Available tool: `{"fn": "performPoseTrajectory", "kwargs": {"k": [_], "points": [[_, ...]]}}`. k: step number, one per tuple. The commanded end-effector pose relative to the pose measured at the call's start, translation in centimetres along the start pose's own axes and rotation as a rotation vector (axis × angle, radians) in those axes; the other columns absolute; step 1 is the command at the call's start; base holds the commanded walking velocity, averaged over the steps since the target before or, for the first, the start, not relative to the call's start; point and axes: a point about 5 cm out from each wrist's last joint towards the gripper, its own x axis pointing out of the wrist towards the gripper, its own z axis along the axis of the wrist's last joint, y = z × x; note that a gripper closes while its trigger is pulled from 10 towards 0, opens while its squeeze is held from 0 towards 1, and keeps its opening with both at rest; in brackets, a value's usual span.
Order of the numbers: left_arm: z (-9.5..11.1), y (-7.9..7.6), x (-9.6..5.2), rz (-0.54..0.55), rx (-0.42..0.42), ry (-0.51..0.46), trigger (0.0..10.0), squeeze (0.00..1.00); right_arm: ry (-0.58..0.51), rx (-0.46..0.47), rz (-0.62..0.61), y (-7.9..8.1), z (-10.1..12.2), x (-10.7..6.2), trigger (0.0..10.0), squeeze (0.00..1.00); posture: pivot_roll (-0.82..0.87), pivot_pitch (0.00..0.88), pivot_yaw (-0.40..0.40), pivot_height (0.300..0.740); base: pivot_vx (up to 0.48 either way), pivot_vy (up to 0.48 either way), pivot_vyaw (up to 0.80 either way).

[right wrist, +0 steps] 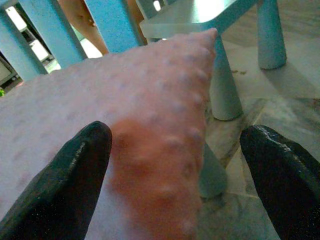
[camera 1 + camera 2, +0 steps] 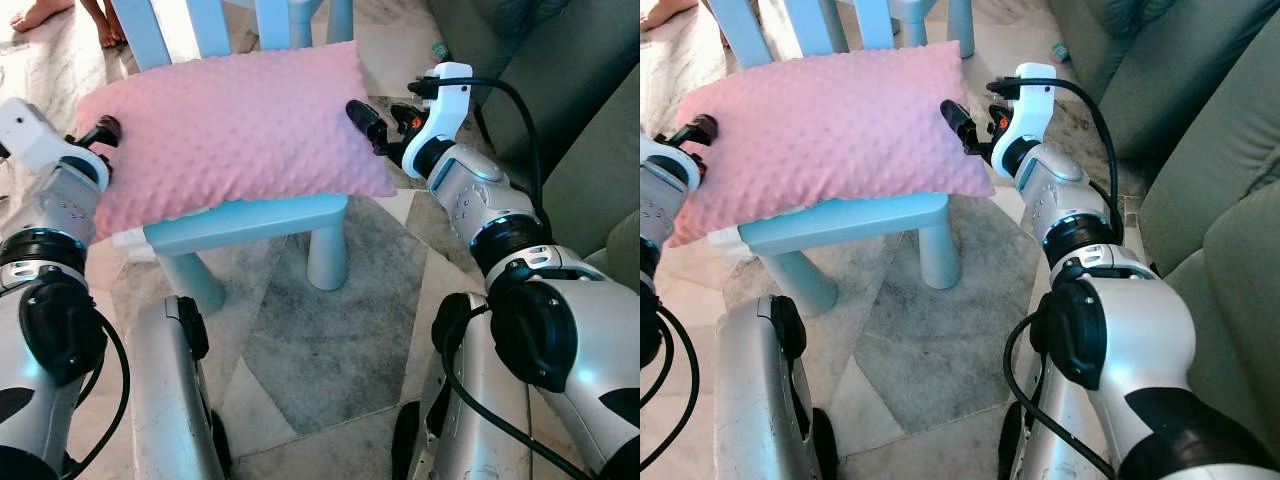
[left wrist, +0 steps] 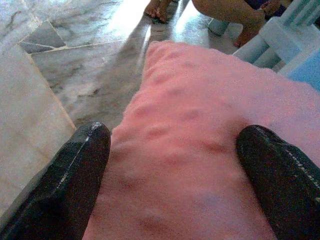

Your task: Move the pillow to the sofa

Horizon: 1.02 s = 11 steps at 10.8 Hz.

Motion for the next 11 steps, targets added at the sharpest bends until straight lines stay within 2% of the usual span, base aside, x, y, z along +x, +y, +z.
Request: {"fn": "performPoseTrajectory", "kwargs": {"k": [1, 3, 4, 5, 6, 7, 8, 9, 10, 11], "points": [[0.7, 1.2, -0.1, 0.036, -0.021, 0.004, 10.0, 0.0, -0.006, 0.004, 0.021, 0.3, 0.6, 0.2, 10.0, 0.0, 0.03, 0.308, -0.01, 0.3, 0.0, 0.0, 0.0], [2.4, 2.9, -0.4, 0.11, -0.036, -0.084, 10.0, 0.0, -0.018, 0.01, 0.027, 0.3, 0.8, 0.2, 10.0, 0.0, 0.03, 0.308, -0.01, 0.3, 0.0, 0.0, 0.0], [1.9, 3.4, -0.5, 0.119, -0.035, -0.059, 10.0, 0.0, -0.024, 0.008, 0.03, 0.4, 0.9, 0.2, 10.0, 0.0, 0.04, 0.308, -0.01, 0.3, 0.0, 0.0, 0.0], [0.4, 3.3, -0.4, 0.093, -0.044, 0.013, 10.0, 0.0, -0.022, 0.003, 0.041, 0.5, 0.8, 0.3, 10.0, 0.0, 0.04, 0.308, -0.01, 0.3, 0.0, 0.0, 0.0], [-0.7, 2.5, -0.3, 0.051, -0.071, 0.068, 10.0, 0.0, -0.019, 0.005, 0.049, 0.7, 0.8, 0.3, 10.0, 0.0, 0.03, 0.308, -0.012, 0.3, 0.0, 0.0, 0.0], [-1.4, 0.4, -0.1, -0.039, -0.111, 0.101, 10.0, 0.0, -0.01, 0.024, 0.073, 0.9, 0.6, 0.4, 10.0, 0.0, 0.03, 0.309, -0.012, 0.3, 0.0, 0.0, 0.0], [-1.5, -0.2, -0.1, -0.065, -0.117, 0.106, 10.0, 0.0, -0.007, 0.03, 0.082, 1.1, 0.5, 0.5, 10.0, 0.0, 0.03, 0.312, -0.012, 0.3, 0.0, 0.0, 0.0], [-1.4, -1.7, 0.0, -0.128, -0.153, 0.122, 10.0, 0.0, 0.006, 0.031, 0.101, 1.3, 0.3, 0.6, 10.0, 0.0, 0.02, 0.313, -0.011, 0.3, 0.0, 0.0, 0.0], [-0.9, -2.2, 0.0, -0.144, -0.121, 0.098, 10.0, 0.0, 0.016, 0.03, 0.115, 1.5, 0.1, 0.6, 10.0, 0.0, 0.02, 0.314, -0.011, 0.3, 0.0, 0.0, 0.0], [0.4, -2.1, 0.1, -0.127, -0.069, 0.046, 10.0, 0.0, 0.016, 0.03, 0.114, 1.5, 0.0, 0.6, 10.0, 0.0, 0.03, 0.313, -0.01, 0.3, 0.0, 0.0, 0.0]]}}
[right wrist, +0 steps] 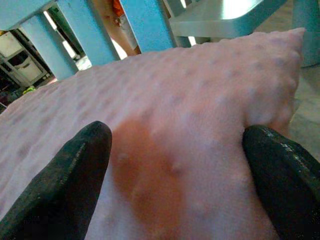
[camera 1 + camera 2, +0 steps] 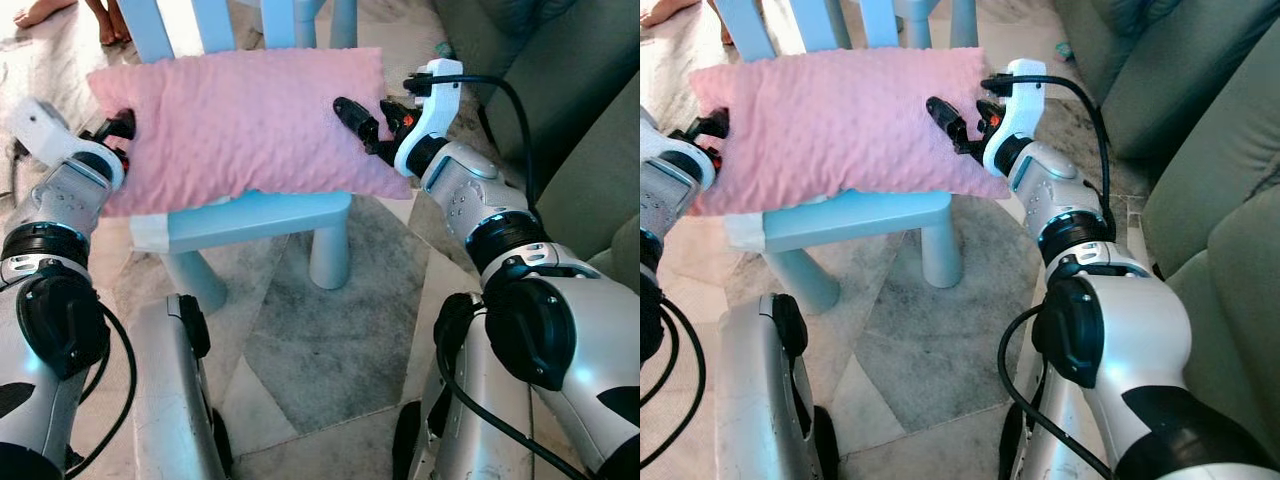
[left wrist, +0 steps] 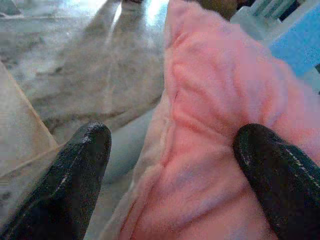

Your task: Move the pillow to the sofa

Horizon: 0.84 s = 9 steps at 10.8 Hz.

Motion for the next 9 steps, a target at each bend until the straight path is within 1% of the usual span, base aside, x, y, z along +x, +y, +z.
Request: {"fn": "performPoseTrajectory", "kwargs": {"k": [1, 2, 3, 4, 5, 6, 7, 8, 9], "points": [[1.1, -0.1, -0.1, 0.011, 0.051, -0.023, 10.0, 0.0, 0.017, -0.003, 0.02, 0.4, -0.1, 0.3, 10.0, 0.0, 0.03, 0.313, -0.01, 0.3, 0.0, 0.0, 0.0], [1.8, 1.6, -0.4, 0.097, 0.133, -0.056, 10.0, 0.0, 0.02, -0.003, 0.019, 0.4, -0.2, 0.2, 10.0, 0.0, 0.03, 0.307, -0.008, 0.3, 0.0, 0.0, 0.0], [2.1, 2.2, -0.6, 0.127, 0.149, -0.076, 10.0, 0.0, 0.02, -0.001, 0.02, 0.4, -0.2, 0.2, 10.0, 0.0, 0.03, 0.308, -0.008, 0.3, 0.0, 0.0, 0.0], [2.6, 2.7, -0.8, 0.151, 0.142, -0.096, 10.0, 0.0, 0.022, -0.003, 0.023, 0.4, -0.2, 0.2, 10.0, 0.0, 0.03, 0.308, -0.009, 0.3, 0.0, 0.0, 0.0], [3.7, 3.0, -1.0, 0.145, 0.1, -0.119, 10.0, 0.0, 0.025, -0.007, 0.026, 0.3, -0.3, 0.1, 10.0, 0.0, 0.03, 0.304, -0.009, 0.3, 0.0, 0.0, 0.0], [4.4, 2.9, -1.1, 0.139, 0.099, -0.134, 10.0, 0.0, 0.024, -0.009, 0.027, 0.3, -0.2, 0.1, 10.0, 0.0, 0.03, 0.301, -0.009, 0.3, 0.0, 0.0, 0.0], [4.4, 2.5, -1.0, 0.111, 0.089, -0.116, 10.0, 0.0, 0.023, -0.01, 0.028, 0.3, -0.2, 0.1, 10.0, 0.0, 0.04, 0.301, -0.009, 0.3, 0.0, 0.0, 0.0], [3.0, 1.2, -0.6, 0.019, 0.04, -0.031, 10.0, 0.0, 0.024, -0.012, 0.035, 0.5, -0.2, 0.2, 10.0, 0.0, 0.04, 0.299, -0.009, 0.3, 0.0, 0.0, 0.0], [1.8, 0.2, -0.3, -0.037, 0.014, 0.021, 10.0, 0.0, 0.026, -0.013, 0.04, 0.6, -0.3, 0.3, 10.0, 0.0, 0.03, 0.299, -0.006, 0.3, 0.0, 0.0, 0.0]]}}
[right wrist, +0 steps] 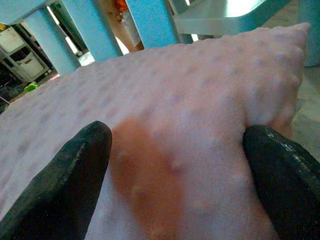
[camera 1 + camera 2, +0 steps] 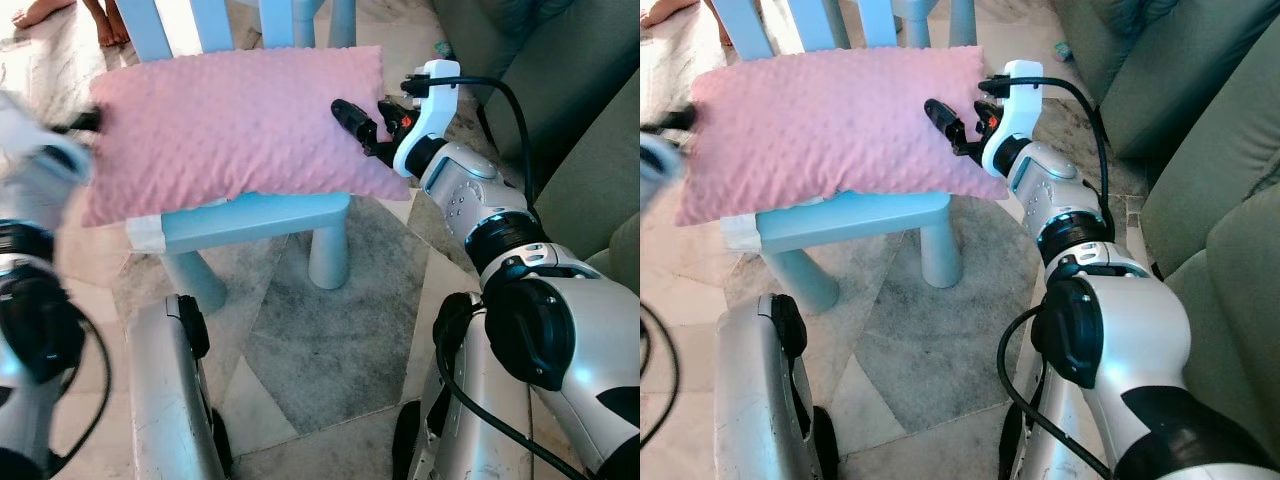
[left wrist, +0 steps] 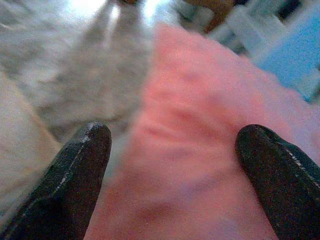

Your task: Move the pillow to the sofa

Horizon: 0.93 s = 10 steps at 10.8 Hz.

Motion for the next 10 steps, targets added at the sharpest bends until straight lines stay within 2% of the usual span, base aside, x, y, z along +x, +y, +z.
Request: {"fn": "performPoseTrajectory", "kwargs": {"k": [1, 3, 4, 6, 7, 8, 10], "points": [[-0.4, -0.7, 0.2, -0.029, 0.004, 0.028, 10.0, 0.0, 0.018, -0.003, 0.029, 0.5, -0.3, 0.2, 10.0, 0.0, 0.03, 0.299, -0.006, 0.3, 0.0, 0.0, 0.0], [-1.7, -1.0, 0.3, -0.04, 0.012, 0.064, 10.0, 0.0, 0.02, -0.005, 0.043, 0.5, -0.4, 0.2, 10.0, 0.0, 0.03, 0.26, -0.01, 0.3, 0.0, 0.0, 0.0], [-1.7, -1.0, 0.3, -0.04, 0.012, 0.064, 10.0, 0.0, 0.02, -0.005, 0.043, 0.5, -0.4, 0.2, 10.0, 0.0, 0.03, 0.26, -0.01, 0.3, 0.0, 0.0, 0.0], [-3.0, -0.5, 0.1, -0.095, 0.016, 0.147, 10.0, 0.0, 0.019, 0.038, 0.083, 0.9, -0.5, 0.3, 10.0, 0.0, 0.03, 0.272, -0.01, 0.3, 0.0, 0.0, 0.0], [-3.4, 0.1, -0.1, -0.098, 0.013, 0.168, 0.0, 0.0, 0.024, 0.086, 0.132, 1.3, -0.8, 0.4, 10.0, 0.0, 0.03, 0.267, -0.011, 0.3, 0.0, 0.0, 0.0], [-3.6, 0.7, -0.2, -0.089, 0.022, 0.171, 0.0, 0.0, 0.055, 0.077, 0.171, 1.7, -1.5, 0.4, 0.0, 0.0, 0.03, 0.266, -0.015, 0.3, 0.0, 0.0, 0.0], [-3.8, 1.0, -0.3, -0.079, 0.015, 0.174, 0.0, 0.0, 0.079, 0.074, 0.172, 1.7, -2.1, 0.3, 0.0, 0.0, 0.02, 0.274, -0.022, 0.3, 0.0, 0.0, 0.0]]}}
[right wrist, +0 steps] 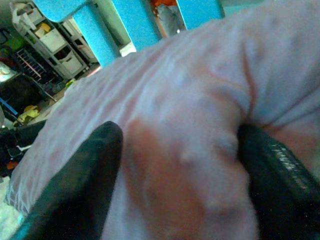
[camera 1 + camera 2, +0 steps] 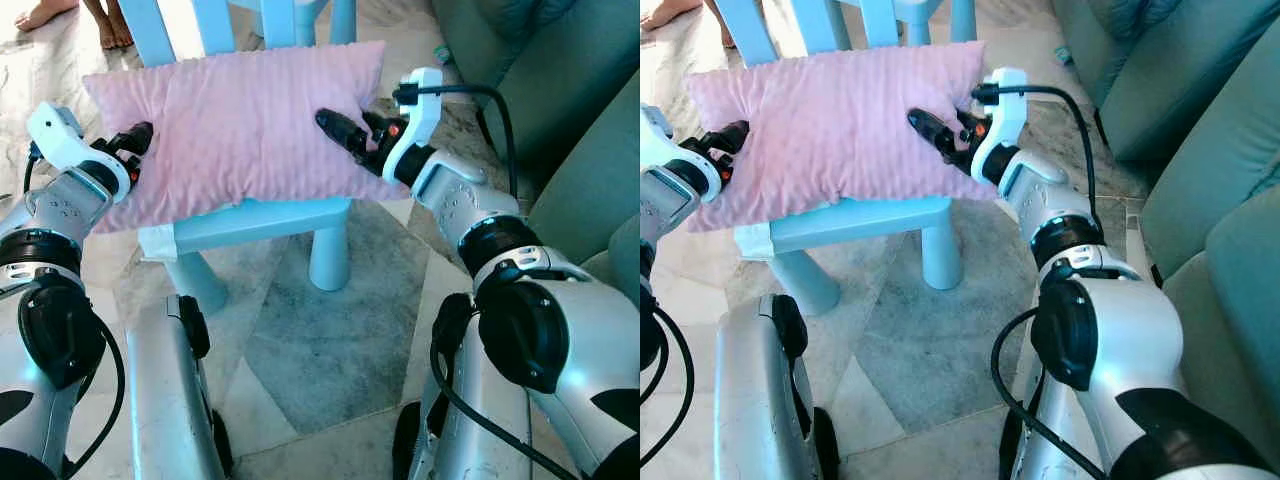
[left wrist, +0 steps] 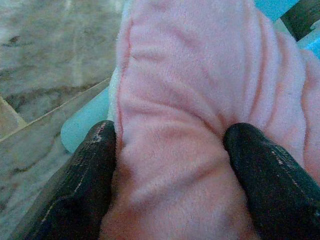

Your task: Move the pillow to the sofa

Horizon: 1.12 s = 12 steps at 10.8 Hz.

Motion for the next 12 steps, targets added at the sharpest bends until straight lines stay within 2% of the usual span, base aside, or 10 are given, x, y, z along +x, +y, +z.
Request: {"fn": "performPoseTrajectory", "kwargs": {"k": [1, 3, 5, 6, 7, 8, 10, 12], "points": [[-1.6, 1.1, -0.2, 0.027, 0.005, 0.065, 0.0, 0.0, 0.062, -0.001, 0.044, 0.6, -1.4, 0.2, 0.0, 0.0, 0.02, 0.261, -0.025, 0.3, 0.0, 0.0, 0.0], [-1.6, 1.3, -0.2, 0.033, 0.007, 0.053, 0.0, 0.0, 0.078, 0.006, 0.06, 0.7, -2.0, 0.2, 0.0, 0.0, 0.02, 0.27, -0.02, 0.3, 0.0, 0.0, 0.0], [-1.1, 1.4, -0.3, 0.047, 0.046, 0.017, 0.0, 0.0, 0.086, 0.002, 0.061, 0.8, -2.6, 0.1, 0.0, 0.0, 0.02, 0.273, -0.025, 0.3, 0.0, 0.0, 0.0], [-1.0, 1.6, -0.3, 0.05, 0.034, 0.007, 0.0, 0.0, 0.061, 0.016, 0.036, 0.8, -2.6, 0.2, 0.0, 0.0, 0.01, 0.278, -0.028, 0.3, 0.0, 0.0, 0.0], [-0.8, 1.3, -0.3, 0.043, 0.059, -0.005, 0.0, 0.0, 0.047, 0.011, 0.032, 0.9, -2.5, 0.4, 0.0, 0.0, 0.01, 0.255, -0.034, 0.3, 0.0, 0.0, 0.0], [-0.5, 1.0, -0.2, 0.044, 0.074, -0.034, 0.0, 0.0, 0.033, 0.009, 0.041, 1.2, -2.5, 0.6, 0.0, 0.0, 0.0, 0.274, -0.028, 0.3, 0.0, 0.0, 0.0], [-1.5, 0.9, 0.0, 0.045, 0.089, -0.03, 0.0, 0.0, 0.004, 0.005, 0.058, 1.3, -2.4, 0.5, 0.0, 0.0, 0.01, 0.255, -0.032, 0.3, 0.0, 0.0, 0.0], [-1.6, 0.8, 0.0, 0.039, 0.139, -0.052, 0.0, 0.0, -0.034, 0.022, 0.054, 1.2, -2.1, 0.3, 0.0, 0.0, 0.0, 0.221, -0.035, 0.3, 0.0, 0.0, 0.0]]}}
